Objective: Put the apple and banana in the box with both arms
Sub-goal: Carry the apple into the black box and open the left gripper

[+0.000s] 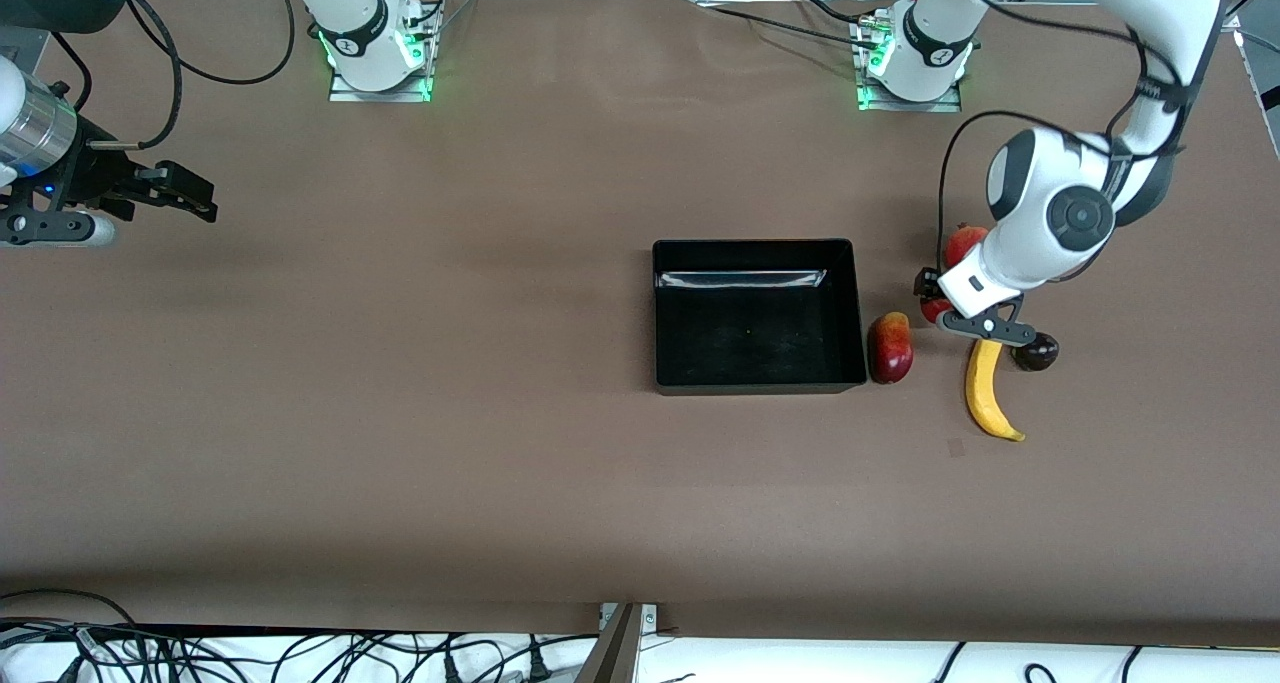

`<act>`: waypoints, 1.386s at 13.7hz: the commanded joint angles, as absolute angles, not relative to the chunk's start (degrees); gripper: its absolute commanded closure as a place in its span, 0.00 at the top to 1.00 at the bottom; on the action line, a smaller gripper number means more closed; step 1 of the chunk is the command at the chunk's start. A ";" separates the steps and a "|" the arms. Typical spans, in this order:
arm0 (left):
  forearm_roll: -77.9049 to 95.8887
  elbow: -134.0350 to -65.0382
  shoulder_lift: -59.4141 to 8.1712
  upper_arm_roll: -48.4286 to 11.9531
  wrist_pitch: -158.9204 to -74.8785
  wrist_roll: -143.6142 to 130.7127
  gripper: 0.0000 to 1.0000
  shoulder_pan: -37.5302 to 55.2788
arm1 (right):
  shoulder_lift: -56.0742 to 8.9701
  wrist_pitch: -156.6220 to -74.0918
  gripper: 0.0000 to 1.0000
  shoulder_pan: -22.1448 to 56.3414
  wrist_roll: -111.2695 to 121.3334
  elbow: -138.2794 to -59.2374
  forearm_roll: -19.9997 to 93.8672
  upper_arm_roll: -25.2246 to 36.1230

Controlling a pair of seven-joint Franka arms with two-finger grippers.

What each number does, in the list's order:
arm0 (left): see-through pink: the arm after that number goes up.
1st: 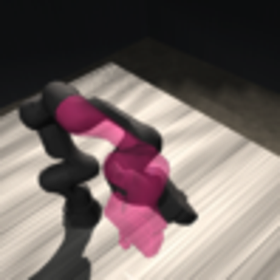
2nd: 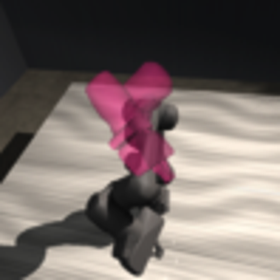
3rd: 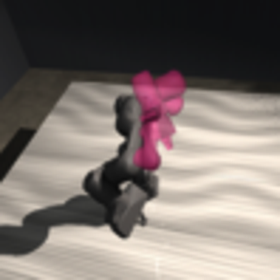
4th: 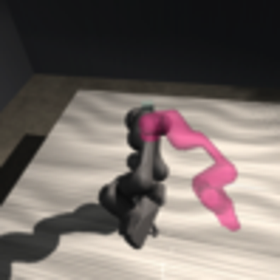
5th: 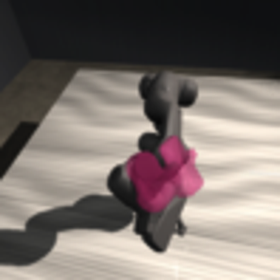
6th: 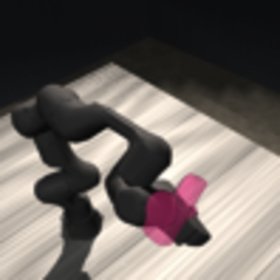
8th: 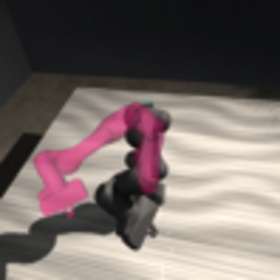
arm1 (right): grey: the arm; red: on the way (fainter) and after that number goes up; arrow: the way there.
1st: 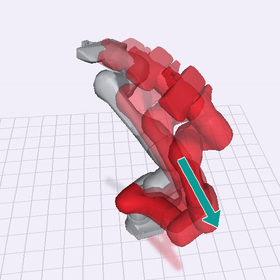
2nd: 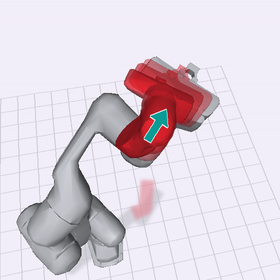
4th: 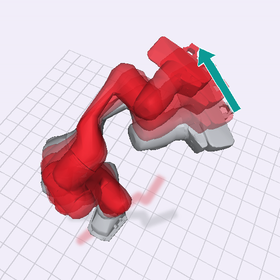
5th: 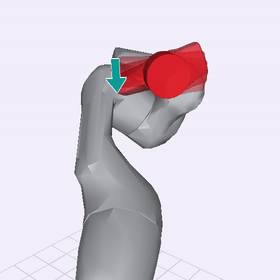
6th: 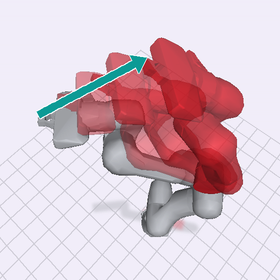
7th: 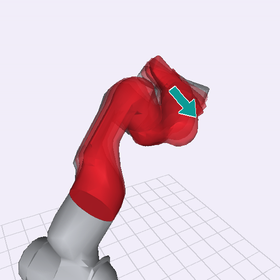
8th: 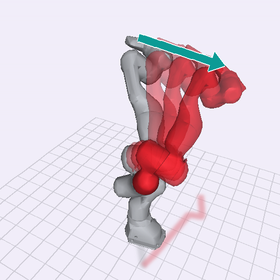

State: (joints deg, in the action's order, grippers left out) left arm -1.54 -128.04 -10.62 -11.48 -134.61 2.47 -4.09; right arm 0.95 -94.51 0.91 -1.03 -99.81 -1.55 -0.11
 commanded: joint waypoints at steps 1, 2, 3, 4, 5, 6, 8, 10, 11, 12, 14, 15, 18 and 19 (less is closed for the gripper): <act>2.02 -124.83 -7.03 -15.90 -130.62 -0.95 0.00 -0.81 | 1.49 -93.52 1.00 -0.35 -0.70 -99.58 -1.41 -1.14; 2.11 -122.28 -7.38 -16.17 -128.95 -4.45 0.00 1.21 | 1.49 -93.52 1.00 -0.35 -0.62 -99.58 -1.41 -1.14; 2.20 -119.91 -7.82 -16.26 -127.89 -7.79 0.00 4.01 | 1.49 -93.52 1.00 -0.35 -0.62 -99.58 -1.41 -1.14; 2.37 -117.88 -8.52 -16.78 -126.75 -11.22 0.00 6.30 | 1.49 -93.52 1.00 -0.35 -0.62 -99.58 -1.41 -1.14; 3.16 -116.03 -9.92 -17.57 -126.56 -15.25 0.00 8.33 | 1.49 -93.17 1.00 -0.35 -0.62 -99.58 -1.41 -1.14; 3.43 -114.80 -11.58 -17.75 -126.65 -20.51 0.00 10.96 | 1.49 -92.82 1.00 -0.35 -0.62 -99.58 -1.41 -1.14; 3.34 -112.25 -16.24 -17.75 -127.09 -30.45 0.00 16.32 | 1.49 -92.81 1.00 -0.35 -0.62 -99.58 -1.41 -1.14; 3.43 -109.27 -21.42 -17.75 -127.26 -36.54 0.00 20.37 | 1.49 -92.72 1.00 -0.35 -0.70 -99.58 -1.41 -1.14; 3.51 -107.25 -24.40 -17.67 -128.31 -38.56 0.00 21.78 | 1.49 -92.72 1.00 -0.35 -0.62 -99.58 -1.41 -1.14; 3.52 -105.92 -26.78 -17.67 -130.23 -40.76 0.00 22.49 | 1.49 -92.72 1.00 -0.35 -0.62 -99.58 -1.41 -1.14; 3.43 -103.11 -29.96 -16.70 -131.31 -42.19 0.00 24.43 | 1.49 -92.72 1.00 -0.35 -0.62 -99.58 -1.41 -1.14; 3.43 -101.96 -30.93 -16.26 -131.31 -42.27 0.00 24.78 | 1.49 -92.72 1.00 -0.35 -0.62 -99.58 -1.41 -1.14; 3.34 -100.99 -32.60 -14.94 -131.66 -41.75 0.00 25.66 | 1.49 -92.72 1.00 -0.35 -0.62 -99.58 -1.41 -1.14; 3.25 -100.99 -33.13 -14.33 -132.62 -41.49 0.00 25.75 | 1.49 -92.72 1.00 -0.35 -0.62 -99.58 -1.41 -1.14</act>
